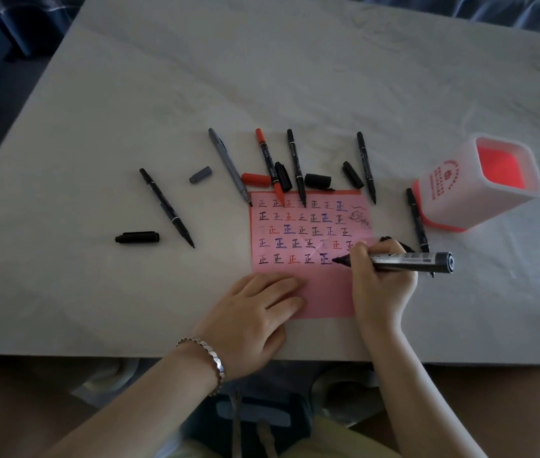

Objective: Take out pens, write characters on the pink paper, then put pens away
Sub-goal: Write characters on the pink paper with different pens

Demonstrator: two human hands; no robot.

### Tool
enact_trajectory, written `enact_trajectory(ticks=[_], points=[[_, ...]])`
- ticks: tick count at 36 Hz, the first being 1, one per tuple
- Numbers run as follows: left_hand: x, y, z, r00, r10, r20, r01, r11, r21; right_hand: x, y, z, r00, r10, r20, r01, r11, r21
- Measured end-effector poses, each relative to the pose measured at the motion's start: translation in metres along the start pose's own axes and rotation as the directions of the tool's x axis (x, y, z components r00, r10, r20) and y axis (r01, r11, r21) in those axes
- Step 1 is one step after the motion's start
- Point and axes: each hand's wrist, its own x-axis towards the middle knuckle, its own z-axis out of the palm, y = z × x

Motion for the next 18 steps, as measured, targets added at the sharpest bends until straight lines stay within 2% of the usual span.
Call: enact_trajectory(ticks=[5, 9, 12, 13, 15, 18], points=[[0.000, 0.000, 0.001, 1.000, 0.005, -0.006, -0.005, 1.000, 0.006, 0.011, -0.011, -0.005, 0.974, 0.223, 0.028, -0.224, 0.944, 0.241], [0.000, 0.001, -0.001, 1.000, -0.003, 0.008, 0.002, 1.000, 0.012, 0.040, -0.026, -0.021, 0.926, 0.291, 0.241, -0.344, 0.913, 0.220], [0.000, 0.000, 0.001, 1.000, 0.013, -0.003, -0.013, 1.000, -0.009, 0.069, -0.039, -0.029, 0.842, 0.351, 0.410, -0.483, 0.829, 0.282], [0.000, -0.001, 0.002, 1.000, 0.016, -0.007, -0.016, 1.000, -0.011, 0.078, -0.044, -0.031, 0.816, 0.356, 0.455, -0.507, 0.819, 0.269], [0.000, -0.001, 0.003, 1.000, 0.015, -0.015, -0.015, 1.000, -0.019, 0.095, -0.053, -0.031, 0.799, 0.347, 0.491, -0.472, 0.868, 0.156], [0.000, -0.001, 0.002, 1.000, 0.006, -0.015, -0.006, 1.000, -0.006, 0.115, -0.063, -0.024, 0.805, 0.312, 0.504, -0.263, 0.950, -0.168]])
